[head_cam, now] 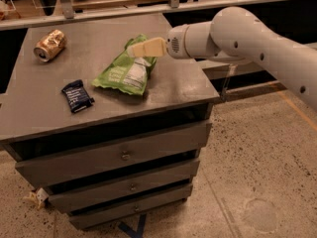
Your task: Move green rice chip bag near rxbar blueberry
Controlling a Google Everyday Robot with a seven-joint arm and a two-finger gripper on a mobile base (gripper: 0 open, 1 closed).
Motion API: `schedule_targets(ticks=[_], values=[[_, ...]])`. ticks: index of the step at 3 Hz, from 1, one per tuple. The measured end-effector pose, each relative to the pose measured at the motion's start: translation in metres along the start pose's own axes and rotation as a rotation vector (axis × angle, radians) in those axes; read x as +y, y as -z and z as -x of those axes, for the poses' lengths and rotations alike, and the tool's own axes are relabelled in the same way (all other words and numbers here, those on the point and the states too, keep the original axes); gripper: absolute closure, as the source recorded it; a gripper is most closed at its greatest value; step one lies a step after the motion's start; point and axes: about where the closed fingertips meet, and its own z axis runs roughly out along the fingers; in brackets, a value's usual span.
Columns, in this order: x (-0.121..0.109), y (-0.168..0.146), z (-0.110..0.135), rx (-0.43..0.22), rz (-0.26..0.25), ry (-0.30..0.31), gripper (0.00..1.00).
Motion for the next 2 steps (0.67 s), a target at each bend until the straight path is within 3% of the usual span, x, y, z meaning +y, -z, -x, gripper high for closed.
schedule_targets(ticks=[2], values=[[-0.091,0.028,0.008,-0.019,-0.280,0.036,0.00]])
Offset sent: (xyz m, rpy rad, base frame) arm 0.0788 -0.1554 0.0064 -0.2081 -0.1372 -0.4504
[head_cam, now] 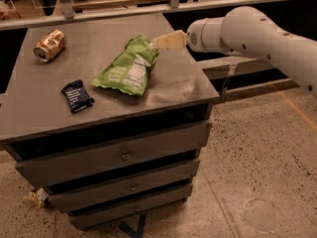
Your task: Move green rice chip bag near rxbar blueberry
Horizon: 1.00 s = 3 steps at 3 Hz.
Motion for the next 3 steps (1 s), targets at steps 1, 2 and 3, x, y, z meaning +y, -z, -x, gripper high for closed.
schedule_targets(ticks=[1,2,3], values=[[-0.044,0.006,-0.002,0.004,-0.136,0.010,0.00],[-0.071,0.018,-0.006,0.013,-0.189,0.001,0.00],[-0.069,0.017,-0.005,0.012,-0.184,0.002,0.00]])
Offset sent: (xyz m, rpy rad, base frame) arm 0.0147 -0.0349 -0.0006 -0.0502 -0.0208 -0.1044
